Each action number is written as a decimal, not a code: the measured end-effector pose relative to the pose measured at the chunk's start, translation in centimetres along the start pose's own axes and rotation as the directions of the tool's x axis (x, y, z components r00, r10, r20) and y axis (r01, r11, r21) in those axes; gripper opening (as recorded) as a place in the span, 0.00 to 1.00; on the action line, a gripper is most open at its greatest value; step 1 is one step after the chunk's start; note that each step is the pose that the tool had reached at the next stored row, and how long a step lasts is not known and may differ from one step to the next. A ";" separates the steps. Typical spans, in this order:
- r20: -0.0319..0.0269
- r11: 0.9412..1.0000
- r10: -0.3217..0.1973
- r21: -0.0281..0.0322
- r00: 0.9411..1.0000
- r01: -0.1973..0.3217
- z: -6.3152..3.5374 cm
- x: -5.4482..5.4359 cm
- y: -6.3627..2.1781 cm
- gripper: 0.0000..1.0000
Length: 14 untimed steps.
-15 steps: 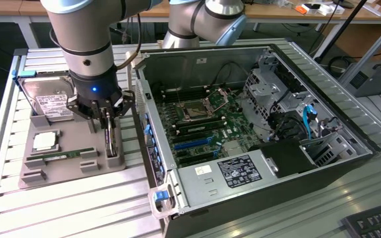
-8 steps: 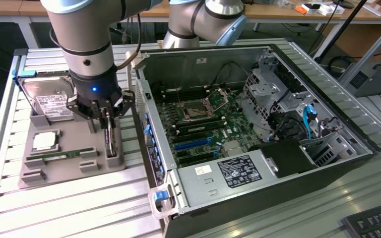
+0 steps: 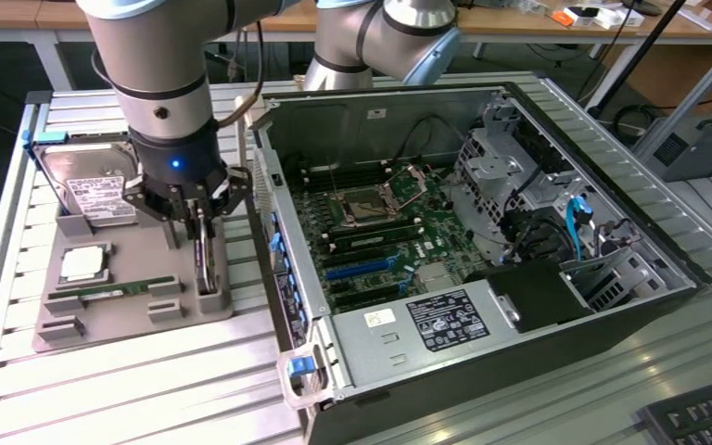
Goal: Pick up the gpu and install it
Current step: 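Pick up the gpu and move the gpu toward the slot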
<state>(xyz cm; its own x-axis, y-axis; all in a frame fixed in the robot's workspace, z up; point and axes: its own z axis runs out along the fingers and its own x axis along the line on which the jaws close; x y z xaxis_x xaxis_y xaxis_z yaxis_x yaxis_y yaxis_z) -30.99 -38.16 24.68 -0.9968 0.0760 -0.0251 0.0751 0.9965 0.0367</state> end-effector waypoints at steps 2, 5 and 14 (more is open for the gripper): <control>0.000 1.000 0.000 0.000 1.000 0.000 -0.07 0.0 0.00 0.27; 0.000 1.000 0.000 0.000 1.000 0.000 -0.17 0.0 0.01 0.27; 0.000 1.000 0.000 0.000 1.000 0.000 -0.40 0.0 0.01 0.27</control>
<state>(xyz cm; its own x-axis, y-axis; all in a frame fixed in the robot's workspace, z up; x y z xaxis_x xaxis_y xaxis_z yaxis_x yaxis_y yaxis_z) -31.00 -38.16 25.07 -0.9968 0.0760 -0.0250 0.0751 0.9965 0.0366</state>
